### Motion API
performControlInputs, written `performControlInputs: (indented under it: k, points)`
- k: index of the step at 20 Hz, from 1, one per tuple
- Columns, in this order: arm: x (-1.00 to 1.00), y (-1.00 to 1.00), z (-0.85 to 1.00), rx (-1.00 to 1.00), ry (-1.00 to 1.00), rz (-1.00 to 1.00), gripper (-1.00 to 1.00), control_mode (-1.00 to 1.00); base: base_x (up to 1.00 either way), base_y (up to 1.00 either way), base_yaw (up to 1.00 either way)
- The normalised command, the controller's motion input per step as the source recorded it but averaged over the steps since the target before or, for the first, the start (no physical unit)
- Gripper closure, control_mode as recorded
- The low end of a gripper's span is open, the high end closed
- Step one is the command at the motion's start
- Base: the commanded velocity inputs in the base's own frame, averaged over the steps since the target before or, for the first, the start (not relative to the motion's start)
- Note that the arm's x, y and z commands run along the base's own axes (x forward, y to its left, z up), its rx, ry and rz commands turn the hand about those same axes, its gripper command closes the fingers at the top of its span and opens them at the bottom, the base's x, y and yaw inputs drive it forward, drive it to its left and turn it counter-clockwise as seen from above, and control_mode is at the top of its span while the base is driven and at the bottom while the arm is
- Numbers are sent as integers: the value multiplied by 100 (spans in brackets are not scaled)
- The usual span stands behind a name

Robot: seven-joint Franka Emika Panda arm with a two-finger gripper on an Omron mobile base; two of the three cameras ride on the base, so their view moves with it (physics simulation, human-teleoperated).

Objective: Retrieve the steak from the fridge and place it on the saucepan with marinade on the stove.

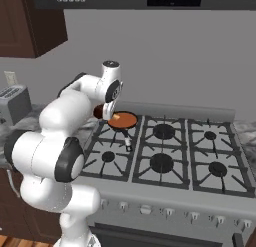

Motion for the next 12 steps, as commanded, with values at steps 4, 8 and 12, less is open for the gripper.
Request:
performControlInputs:
  k: [4, 8, 12]
  points:
    - [30, 0, -13, 0, -12, 0, 100, -100, 0, 0, 0]
    - [32, 0, -12, 0, 0, 0, 100, -100, 0, 0, 0]
    - [39, -6, -14, 0, 0, 0, 100, -100, 0, 0, 0]
